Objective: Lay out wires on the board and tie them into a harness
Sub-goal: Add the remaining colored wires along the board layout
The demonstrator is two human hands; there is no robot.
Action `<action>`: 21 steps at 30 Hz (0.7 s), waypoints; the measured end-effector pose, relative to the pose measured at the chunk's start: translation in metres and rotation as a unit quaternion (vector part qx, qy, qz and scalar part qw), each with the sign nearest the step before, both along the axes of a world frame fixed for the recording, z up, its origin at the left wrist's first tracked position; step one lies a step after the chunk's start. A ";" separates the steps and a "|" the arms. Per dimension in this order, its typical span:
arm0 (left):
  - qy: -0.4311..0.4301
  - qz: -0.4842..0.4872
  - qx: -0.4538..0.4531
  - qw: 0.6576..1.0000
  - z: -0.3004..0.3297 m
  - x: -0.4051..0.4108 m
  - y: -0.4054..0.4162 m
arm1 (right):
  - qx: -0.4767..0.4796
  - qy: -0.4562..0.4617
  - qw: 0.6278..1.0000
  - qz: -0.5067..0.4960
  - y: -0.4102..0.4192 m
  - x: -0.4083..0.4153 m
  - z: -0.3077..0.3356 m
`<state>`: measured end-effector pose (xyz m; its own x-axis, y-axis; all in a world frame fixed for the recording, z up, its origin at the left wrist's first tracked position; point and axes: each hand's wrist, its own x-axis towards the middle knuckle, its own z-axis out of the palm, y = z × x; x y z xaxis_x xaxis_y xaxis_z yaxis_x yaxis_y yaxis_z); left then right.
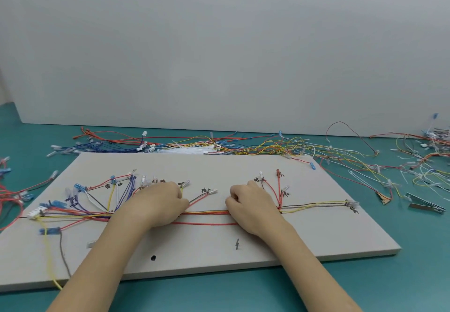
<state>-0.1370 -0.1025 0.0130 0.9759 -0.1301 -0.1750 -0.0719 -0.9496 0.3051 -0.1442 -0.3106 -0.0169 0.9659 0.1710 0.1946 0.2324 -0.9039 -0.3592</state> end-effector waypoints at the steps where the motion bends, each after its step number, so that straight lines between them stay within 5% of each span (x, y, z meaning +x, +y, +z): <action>1: -0.005 -0.005 0.031 0.999 0.002 -0.001 -0.004 | 0.007 0.004 1.000 -0.006 -0.001 0.000 0.000; 7: -0.067 -0.022 0.101 0.992 -0.004 -0.016 -0.007 | 0.024 0.046 0.999 0.010 -0.007 0.003 0.004; 21: -0.118 -0.066 -0.003 0.991 -0.020 -0.026 -0.021 | 0.052 0.085 0.995 -0.011 -0.032 -0.002 0.007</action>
<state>-0.1633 -0.1238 -0.0068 0.9642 -0.2592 0.0562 -0.2646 -0.9256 0.2705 -0.1461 -0.3425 -0.0097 0.9896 0.1375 0.0431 0.1411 -0.8639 -0.4835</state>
